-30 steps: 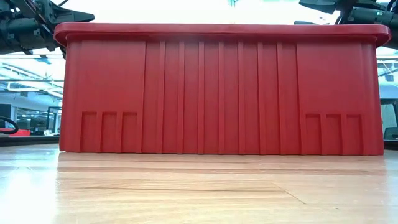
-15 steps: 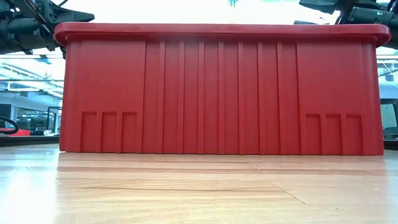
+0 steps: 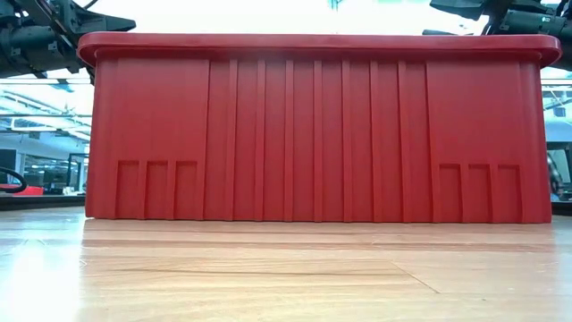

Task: Pick and place slides into bin
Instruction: Return to Home Position

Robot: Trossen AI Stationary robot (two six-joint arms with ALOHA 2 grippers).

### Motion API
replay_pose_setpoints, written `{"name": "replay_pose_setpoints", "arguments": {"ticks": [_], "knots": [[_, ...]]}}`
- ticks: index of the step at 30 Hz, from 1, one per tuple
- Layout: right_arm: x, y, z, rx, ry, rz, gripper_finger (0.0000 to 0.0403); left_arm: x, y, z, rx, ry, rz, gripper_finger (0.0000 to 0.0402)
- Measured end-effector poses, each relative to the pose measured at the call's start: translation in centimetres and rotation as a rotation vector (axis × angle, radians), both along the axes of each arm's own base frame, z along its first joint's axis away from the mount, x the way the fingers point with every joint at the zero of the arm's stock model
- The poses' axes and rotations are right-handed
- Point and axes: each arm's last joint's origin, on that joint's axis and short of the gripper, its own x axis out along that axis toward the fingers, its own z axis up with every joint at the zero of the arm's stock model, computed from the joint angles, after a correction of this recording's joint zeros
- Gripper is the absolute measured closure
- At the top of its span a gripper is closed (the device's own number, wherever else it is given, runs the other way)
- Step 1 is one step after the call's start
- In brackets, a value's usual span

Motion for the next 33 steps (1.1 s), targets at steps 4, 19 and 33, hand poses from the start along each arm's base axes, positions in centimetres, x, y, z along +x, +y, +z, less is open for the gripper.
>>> {"name": "replay_pose_setpoints", "arguments": {"ticks": [4, 19, 33], "knots": [[0.0, 0.0, 0.0, 0.0, 0.0, 0.0, 0.0183, 0.0, 0.0, 0.0, 0.0, 0.0, 0.0, 0.0217], [0.0, 0.0, 0.0, 0.0, 0.0, 0.0, 0.0182, 0.0, 0.0, 0.0, 0.0, 0.0, 0.0, 0.0217], [0.0, 0.0, -0.02, 0.0, 0.001, 0.0, 0.0182, 0.0, 0.0, 0.0, 0.0, 0.0, -0.001, 0.0217]]}}
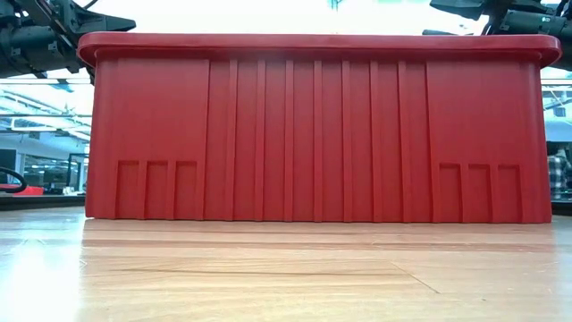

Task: Pick and place slides into bin
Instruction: Return to Home Position

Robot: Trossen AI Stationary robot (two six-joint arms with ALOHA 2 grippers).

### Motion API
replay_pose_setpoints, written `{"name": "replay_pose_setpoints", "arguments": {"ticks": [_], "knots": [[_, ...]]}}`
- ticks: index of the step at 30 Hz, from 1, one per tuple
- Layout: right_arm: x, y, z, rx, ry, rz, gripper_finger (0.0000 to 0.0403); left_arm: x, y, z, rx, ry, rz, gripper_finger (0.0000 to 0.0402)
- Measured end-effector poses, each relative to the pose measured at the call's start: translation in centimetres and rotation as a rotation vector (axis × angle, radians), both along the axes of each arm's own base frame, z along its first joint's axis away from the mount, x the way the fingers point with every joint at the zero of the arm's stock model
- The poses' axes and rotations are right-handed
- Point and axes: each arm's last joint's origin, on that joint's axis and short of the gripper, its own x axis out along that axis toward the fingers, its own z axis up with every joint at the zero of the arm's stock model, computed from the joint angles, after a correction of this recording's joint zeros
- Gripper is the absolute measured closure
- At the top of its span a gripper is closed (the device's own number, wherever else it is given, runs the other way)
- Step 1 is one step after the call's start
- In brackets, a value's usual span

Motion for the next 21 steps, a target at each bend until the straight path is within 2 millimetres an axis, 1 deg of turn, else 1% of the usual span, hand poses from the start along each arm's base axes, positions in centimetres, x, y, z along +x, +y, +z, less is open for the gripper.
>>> {"name": "replay_pose_setpoints", "arguments": {"ticks": [21], "knots": [[0.0, 0.0, 0.0, 0.0, 0.0, 0.0, 0.0185, 0.0, 0.0, 0.0, 0.0, 0.0, -0.001, 0.0217]]}}
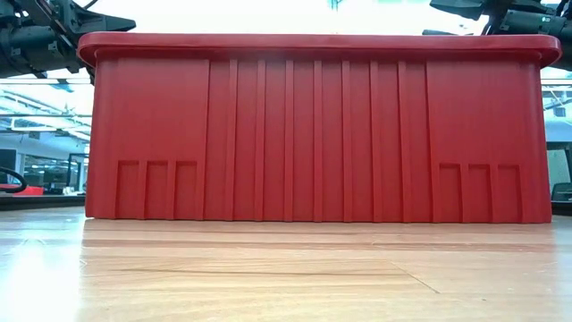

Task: Pick and place slides into bin
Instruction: Return to Home Position

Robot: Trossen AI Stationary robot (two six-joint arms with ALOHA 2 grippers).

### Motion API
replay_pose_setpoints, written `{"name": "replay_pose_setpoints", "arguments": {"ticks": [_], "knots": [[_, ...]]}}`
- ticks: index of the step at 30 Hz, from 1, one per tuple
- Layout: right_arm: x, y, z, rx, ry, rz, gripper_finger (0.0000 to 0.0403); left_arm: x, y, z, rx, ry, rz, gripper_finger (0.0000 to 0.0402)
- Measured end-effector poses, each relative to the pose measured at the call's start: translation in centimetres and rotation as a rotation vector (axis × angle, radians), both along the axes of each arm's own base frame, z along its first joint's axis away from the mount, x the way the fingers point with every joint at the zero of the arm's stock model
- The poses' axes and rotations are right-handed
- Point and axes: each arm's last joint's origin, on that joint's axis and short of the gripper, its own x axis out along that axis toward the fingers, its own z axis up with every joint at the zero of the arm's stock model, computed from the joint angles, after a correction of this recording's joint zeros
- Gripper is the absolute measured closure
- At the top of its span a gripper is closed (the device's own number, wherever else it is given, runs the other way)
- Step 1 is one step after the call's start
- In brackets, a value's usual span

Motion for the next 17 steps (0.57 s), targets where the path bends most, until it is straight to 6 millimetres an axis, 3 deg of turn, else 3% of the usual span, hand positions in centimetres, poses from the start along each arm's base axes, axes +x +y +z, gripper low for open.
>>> {"name": "replay_pose_setpoints", "arguments": {"ticks": [17], "knots": [[0.0, 0.0, 0.01, 0.0, 0.0, 0.0, 0.0184, 0.0, 0.0, 0.0, 0.0, 0.0, 0.0, 0.0217]]}}
